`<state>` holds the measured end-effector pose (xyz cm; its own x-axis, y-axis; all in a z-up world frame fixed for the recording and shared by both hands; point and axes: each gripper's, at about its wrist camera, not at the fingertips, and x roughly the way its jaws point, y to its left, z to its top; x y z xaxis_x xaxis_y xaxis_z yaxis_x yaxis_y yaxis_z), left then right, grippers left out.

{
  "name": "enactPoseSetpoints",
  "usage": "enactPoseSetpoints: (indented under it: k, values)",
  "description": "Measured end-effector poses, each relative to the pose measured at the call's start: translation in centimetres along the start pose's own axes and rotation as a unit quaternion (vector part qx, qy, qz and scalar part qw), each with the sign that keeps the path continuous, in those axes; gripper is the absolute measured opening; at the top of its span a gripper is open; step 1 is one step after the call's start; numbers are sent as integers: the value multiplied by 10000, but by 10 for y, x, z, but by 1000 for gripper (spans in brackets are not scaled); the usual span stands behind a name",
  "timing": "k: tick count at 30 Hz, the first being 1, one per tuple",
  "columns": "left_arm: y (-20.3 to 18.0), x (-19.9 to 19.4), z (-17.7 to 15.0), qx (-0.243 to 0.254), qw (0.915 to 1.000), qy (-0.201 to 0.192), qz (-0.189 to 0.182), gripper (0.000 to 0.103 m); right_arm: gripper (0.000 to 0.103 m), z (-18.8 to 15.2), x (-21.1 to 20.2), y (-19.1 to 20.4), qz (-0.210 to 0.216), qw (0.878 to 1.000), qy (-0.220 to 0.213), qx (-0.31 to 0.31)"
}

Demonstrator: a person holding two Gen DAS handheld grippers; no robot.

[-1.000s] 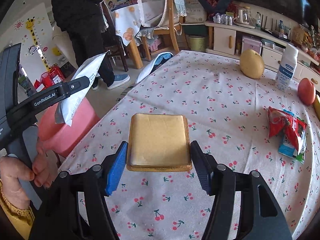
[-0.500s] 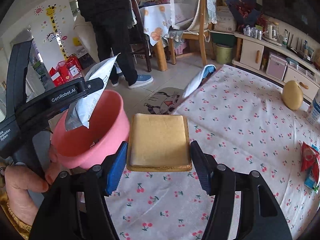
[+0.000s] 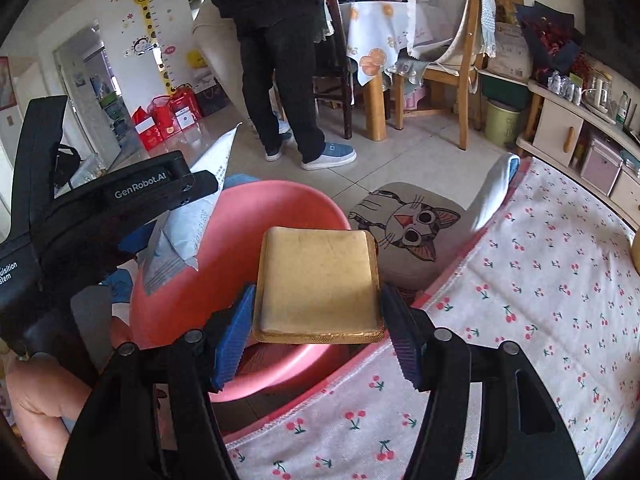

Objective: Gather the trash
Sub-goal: 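Open both grippers to drop the wipes and pad into the bucket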

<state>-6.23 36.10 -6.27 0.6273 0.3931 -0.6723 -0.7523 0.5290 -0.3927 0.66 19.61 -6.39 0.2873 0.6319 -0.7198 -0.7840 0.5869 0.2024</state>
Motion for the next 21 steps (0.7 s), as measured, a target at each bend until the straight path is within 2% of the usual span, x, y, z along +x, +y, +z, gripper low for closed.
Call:
enactPoseSetpoints:
  k: [8,11,12,14,21]
  values:
    - [3,12,2,25,9997,219,138,73,64,-2,23,25,-52,9990,104,-425]
    - [4,18,2,33,9989,389,261,78,65,-5,28,28,-171,9985,165,-498]
    - [3,18,1,30,9988,394,277,80,66,-6,30,27,-177,9986,181,-465]
    - [3,16,1,57,9987,335,375,83,77,-9,28,22,-277,9988,157,-367]
    - [-7,13,-3,256,9984,228,460,86,82,-20,4,3,-446,9988,-48,-192]
